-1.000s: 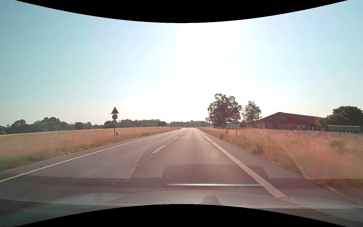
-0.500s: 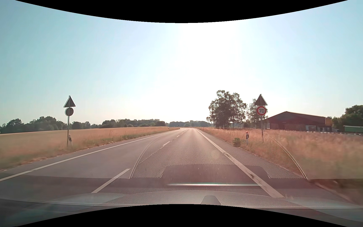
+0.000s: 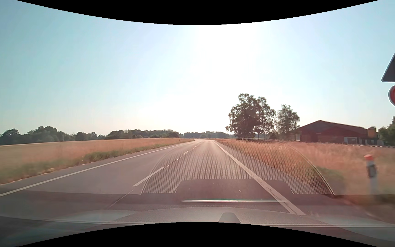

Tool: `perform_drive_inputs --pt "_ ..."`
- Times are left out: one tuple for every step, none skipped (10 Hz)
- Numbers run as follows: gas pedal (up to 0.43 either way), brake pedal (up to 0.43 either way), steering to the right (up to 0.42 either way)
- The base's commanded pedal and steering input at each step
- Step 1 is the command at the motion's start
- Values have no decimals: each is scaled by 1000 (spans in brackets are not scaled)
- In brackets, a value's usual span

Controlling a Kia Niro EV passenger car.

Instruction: Follow the waypoints while adhering to traffic rules and regulations

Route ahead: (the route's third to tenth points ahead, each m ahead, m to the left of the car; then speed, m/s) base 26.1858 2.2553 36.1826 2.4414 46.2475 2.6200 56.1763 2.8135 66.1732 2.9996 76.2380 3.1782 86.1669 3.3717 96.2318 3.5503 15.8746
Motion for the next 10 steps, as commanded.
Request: perform_drive_inputs --pt "189 0 -2" --pt "197 0 -2" --pt "209 0 -2" --pt "220 0 -2" --pt "228 0 -2" --pt "240 0 -2" --pt "248 0 -2" --pt "260 0 -3" --pt "260 0 -3" --pt "268 0 -3"
